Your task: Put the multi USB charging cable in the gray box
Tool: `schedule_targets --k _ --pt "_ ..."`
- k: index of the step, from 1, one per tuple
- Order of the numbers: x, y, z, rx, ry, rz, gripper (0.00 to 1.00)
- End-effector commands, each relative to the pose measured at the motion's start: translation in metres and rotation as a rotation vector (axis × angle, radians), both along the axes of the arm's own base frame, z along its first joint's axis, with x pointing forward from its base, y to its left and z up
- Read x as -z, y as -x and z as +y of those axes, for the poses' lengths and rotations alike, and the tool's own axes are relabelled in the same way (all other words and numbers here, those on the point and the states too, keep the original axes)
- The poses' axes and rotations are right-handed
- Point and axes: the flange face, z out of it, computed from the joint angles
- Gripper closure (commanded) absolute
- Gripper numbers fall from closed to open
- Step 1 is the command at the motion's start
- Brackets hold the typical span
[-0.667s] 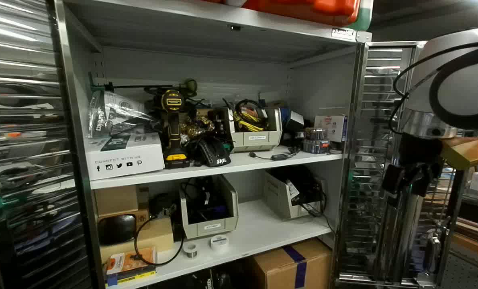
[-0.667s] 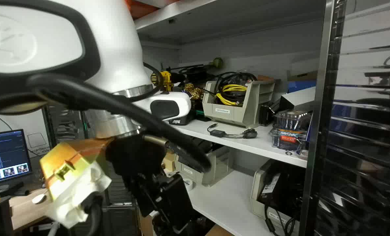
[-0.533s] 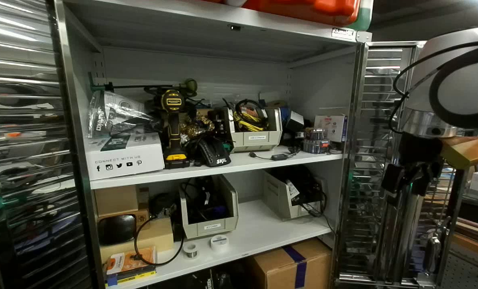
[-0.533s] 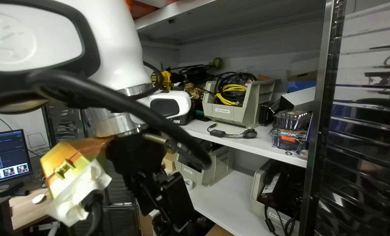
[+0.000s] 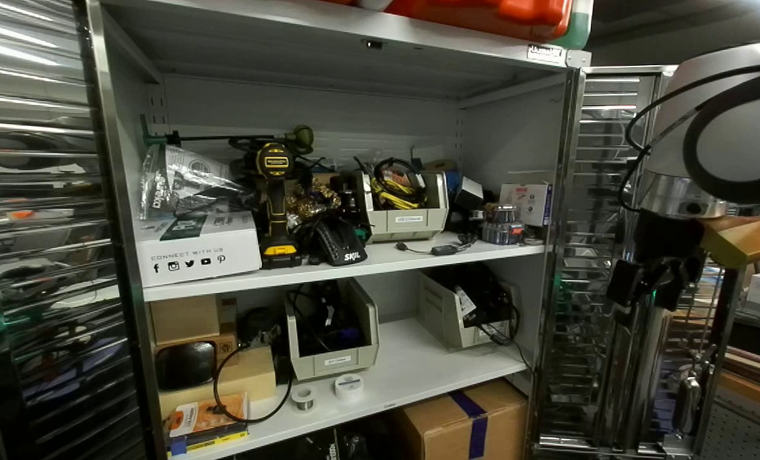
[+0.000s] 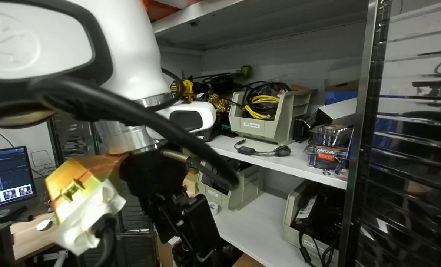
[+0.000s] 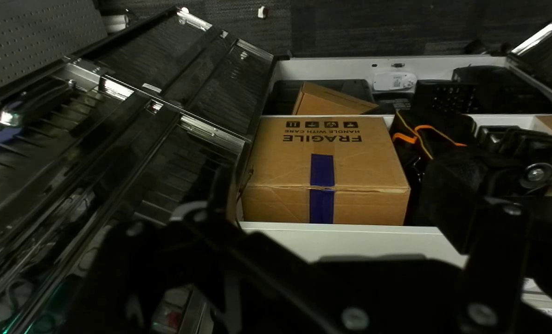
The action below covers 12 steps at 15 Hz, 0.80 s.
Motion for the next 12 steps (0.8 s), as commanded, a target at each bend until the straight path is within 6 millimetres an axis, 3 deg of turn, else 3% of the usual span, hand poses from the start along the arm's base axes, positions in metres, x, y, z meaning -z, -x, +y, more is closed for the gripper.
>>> schedule_targets --k 1,4,7,12 --pt "-0.001 0.0 0.0 0.0 0.0 0.001 0.0" --pt "0.001 -0.003 0.004 0.019 -0.003 -0.009 0.0" --pt "0.002 -0.022 0.021 0.102 -0.027 -0.03 0.0" --pt "-0.002 -0.084 0.064 0.279 -0.132 -0.046 0.0"
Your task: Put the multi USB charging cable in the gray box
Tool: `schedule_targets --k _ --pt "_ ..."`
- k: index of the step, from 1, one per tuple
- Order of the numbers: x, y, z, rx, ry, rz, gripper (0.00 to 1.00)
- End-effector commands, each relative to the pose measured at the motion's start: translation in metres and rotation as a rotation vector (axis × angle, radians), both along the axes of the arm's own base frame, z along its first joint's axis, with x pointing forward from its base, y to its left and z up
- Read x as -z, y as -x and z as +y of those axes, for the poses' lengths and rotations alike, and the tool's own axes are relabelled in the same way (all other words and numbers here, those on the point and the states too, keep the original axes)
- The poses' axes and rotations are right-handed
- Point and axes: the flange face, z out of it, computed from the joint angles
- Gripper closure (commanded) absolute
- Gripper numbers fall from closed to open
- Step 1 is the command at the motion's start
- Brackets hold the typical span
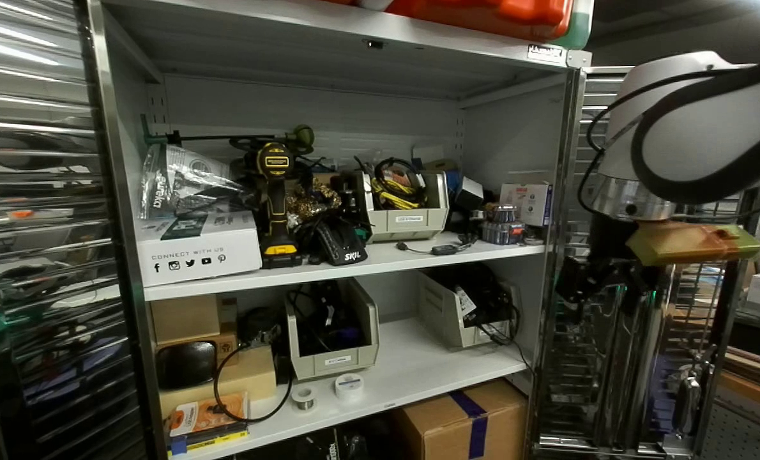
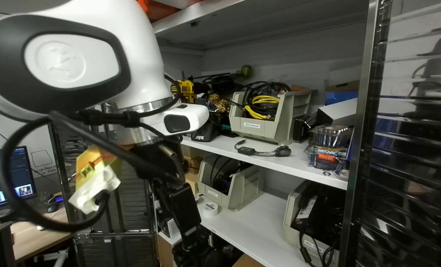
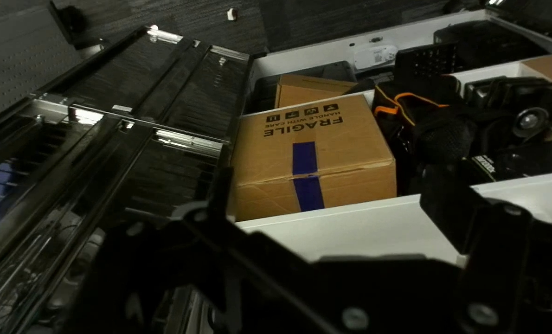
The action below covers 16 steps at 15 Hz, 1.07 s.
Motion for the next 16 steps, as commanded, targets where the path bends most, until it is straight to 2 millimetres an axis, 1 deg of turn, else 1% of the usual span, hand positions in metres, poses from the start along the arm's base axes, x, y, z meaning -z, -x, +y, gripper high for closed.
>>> schedule_targets --k 1,3,6,8,11,13,16 --pt "-0.009 -0.06 0.021 0.141 -0.072 -0.027 0.0" --pt "-0.012 -0.09 0.018 0.232 -0.091 -0.052 0.0" --pt "-0.013 -0.134 0.0 0.402 -0.12 -0.089 0.0" --pt "-0.012 -0.159 -0.011 0.508 -0.152 -0.102 0.0" --pt "-0.016 -0.195 -0.023 0.616 -0.195 -0.135 0.0" --pt "-0.025 -0.218 -0.023 0.663 -0.218 -0.167 0.0" --pt "-0.038 -0.247 -0.015 0.698 -0.228 -0.218 0.0"
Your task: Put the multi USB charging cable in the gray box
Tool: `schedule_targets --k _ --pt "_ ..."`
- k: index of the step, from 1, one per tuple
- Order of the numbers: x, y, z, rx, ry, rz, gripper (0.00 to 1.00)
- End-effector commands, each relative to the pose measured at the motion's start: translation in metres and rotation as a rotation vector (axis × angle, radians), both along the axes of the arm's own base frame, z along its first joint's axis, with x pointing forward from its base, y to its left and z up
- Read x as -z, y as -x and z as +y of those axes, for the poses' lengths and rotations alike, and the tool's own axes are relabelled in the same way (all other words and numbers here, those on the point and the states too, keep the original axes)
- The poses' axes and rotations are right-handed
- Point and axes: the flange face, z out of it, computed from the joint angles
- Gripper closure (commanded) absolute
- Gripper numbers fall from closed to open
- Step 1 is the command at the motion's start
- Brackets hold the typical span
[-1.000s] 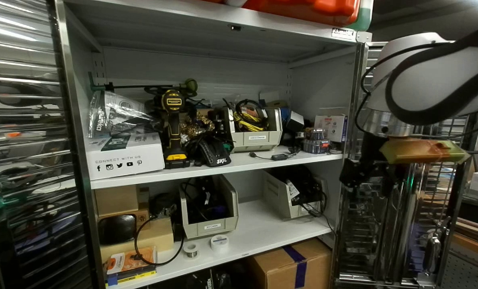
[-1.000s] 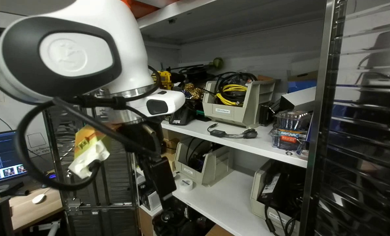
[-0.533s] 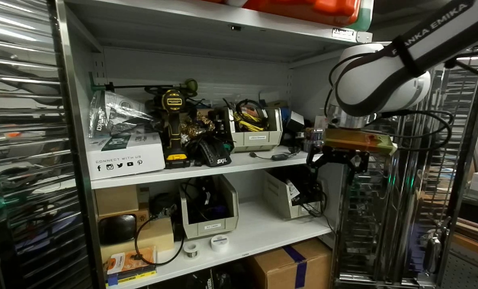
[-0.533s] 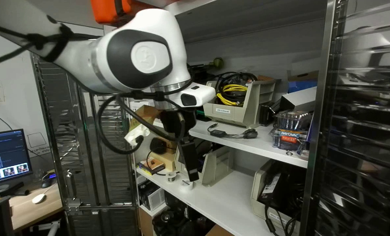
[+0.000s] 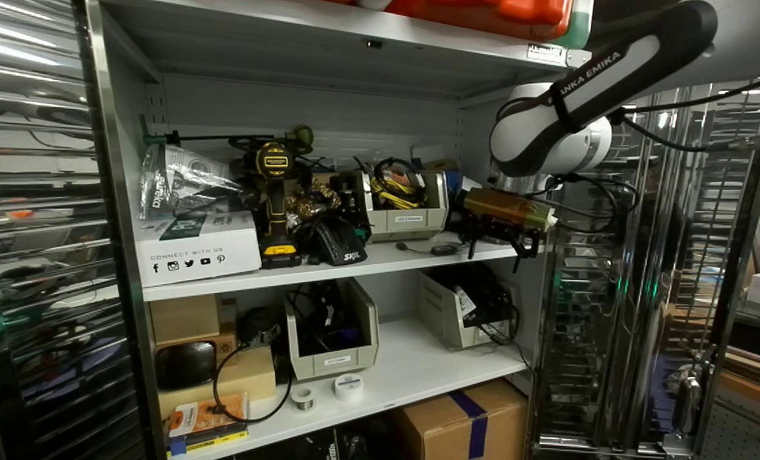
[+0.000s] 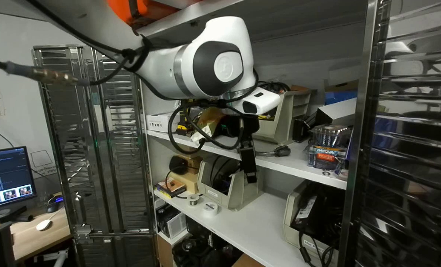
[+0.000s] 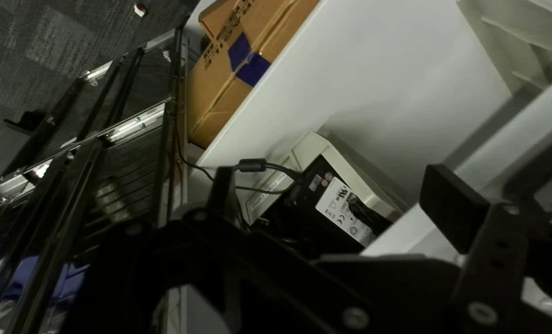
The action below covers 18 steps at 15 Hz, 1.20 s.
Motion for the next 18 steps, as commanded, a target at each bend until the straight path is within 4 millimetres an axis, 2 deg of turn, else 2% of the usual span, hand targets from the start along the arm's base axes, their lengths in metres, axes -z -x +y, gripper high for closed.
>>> schedule_targets --k 1,6,13,14,16,18 --pt "-0.021 -0.043 0.014 0.053 -0.009 -0.068 0.0" --pt "-0.031 -0.074 0.028 0.06 0.0 -0.108 0.0" --pt "-0.023 -0.096 0.039 0.028 0.011 -0.071 0.01" --pt "-0.024 -0.096 0.04 0.027 0.012 -0.056 0.25" --pt "-0.028 -0.095 0.041 0.034 0.02 -0.031 0.3" --pt "-0.032 -0.091 0.038 0.06 0.041 0.007 0.46"
